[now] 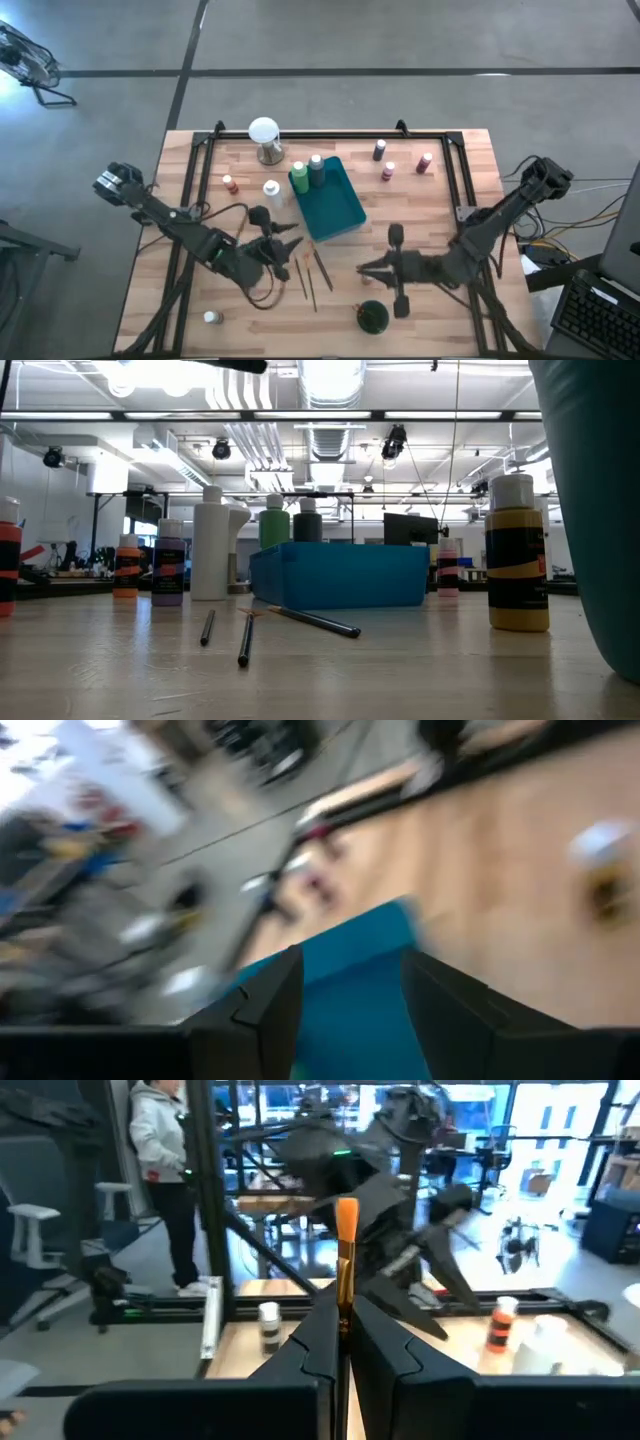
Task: Pick & Place Paint Supplies
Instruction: Put the gold paint brush into the green cup
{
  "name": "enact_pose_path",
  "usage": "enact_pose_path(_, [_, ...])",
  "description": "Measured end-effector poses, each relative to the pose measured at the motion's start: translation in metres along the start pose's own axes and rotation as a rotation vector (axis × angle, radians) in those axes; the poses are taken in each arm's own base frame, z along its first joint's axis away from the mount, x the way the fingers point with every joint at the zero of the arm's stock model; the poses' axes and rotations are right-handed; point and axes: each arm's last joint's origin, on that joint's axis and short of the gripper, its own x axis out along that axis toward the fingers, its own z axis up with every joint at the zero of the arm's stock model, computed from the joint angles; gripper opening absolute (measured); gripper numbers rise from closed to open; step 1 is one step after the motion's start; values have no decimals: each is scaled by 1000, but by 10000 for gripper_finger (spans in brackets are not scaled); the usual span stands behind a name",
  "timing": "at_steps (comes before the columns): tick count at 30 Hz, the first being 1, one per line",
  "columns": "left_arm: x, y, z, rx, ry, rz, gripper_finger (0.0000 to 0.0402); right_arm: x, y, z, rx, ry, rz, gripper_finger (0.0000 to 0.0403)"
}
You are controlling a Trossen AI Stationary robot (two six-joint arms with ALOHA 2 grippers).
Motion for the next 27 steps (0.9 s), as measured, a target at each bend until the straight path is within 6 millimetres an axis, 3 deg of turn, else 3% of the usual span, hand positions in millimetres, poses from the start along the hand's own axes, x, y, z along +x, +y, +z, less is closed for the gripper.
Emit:
enact_pose_path(6, [14, 7, -28, -272, -285, -317, 174, -11, 30, -15, 65, -5, -14, 10])
enact_pose_path(12, [26, 18, -50, -353, -329, -295, 174, -18, 55, -36, 101, 4, -72, 11])
enact_pose_path(18, [30, 23, -52, -387, -324, -277, 174, -10, 75, -67, 83, 23, -54, 10])
enact_pose_path(27, [31, 25, -44, -390, -355, -293, 175, -18, 91, -102, 111, 4, -275, 10])
